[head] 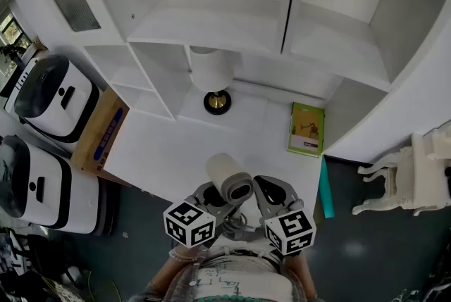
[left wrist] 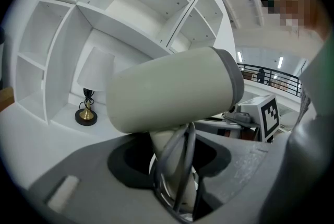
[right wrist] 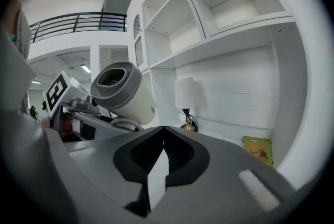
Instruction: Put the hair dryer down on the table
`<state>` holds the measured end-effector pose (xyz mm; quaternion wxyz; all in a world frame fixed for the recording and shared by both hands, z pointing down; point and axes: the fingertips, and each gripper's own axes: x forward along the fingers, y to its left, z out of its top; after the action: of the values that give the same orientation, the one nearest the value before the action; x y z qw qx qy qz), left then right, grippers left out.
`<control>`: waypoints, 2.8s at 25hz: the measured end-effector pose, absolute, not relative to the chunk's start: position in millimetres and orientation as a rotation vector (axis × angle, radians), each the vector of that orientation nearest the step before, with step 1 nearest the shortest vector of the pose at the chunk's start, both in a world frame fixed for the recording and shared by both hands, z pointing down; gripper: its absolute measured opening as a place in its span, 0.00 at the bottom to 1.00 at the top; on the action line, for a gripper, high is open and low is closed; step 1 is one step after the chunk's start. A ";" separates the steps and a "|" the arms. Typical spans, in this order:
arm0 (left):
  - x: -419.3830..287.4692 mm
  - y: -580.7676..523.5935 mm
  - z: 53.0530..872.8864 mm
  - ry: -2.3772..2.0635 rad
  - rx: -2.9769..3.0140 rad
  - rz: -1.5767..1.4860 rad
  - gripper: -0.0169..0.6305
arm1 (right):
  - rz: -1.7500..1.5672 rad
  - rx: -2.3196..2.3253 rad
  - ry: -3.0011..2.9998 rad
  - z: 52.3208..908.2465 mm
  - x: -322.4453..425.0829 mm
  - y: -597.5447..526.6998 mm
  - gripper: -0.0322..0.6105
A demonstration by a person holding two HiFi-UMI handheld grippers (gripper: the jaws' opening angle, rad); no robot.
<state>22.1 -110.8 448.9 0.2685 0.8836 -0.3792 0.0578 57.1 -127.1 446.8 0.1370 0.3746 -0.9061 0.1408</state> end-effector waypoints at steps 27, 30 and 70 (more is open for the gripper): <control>-49.2 -147.6 446.1 -0.759 2.490 0.213 0.31 | 0.386 1.307 -2.496 439.8 -22.5 -156.6 0.09; -51.8 -150.3 445.6 -0.746 2.495 0.210 0.31 | 0.386 1.323 -2.486 440.1 -24.0 -158.0 0.09; -48.7 -164.2 472.0 -0.766 2.472 0.235 0.31 | 0.389 1.332 -2.447 444.9 -11.8 -155.6 0.09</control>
<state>-48.7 -164.2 472.0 0.2683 0.9163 -0.2842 0.0872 -11.8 -155.6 444.9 0.1635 0.4672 -0.8582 0.1364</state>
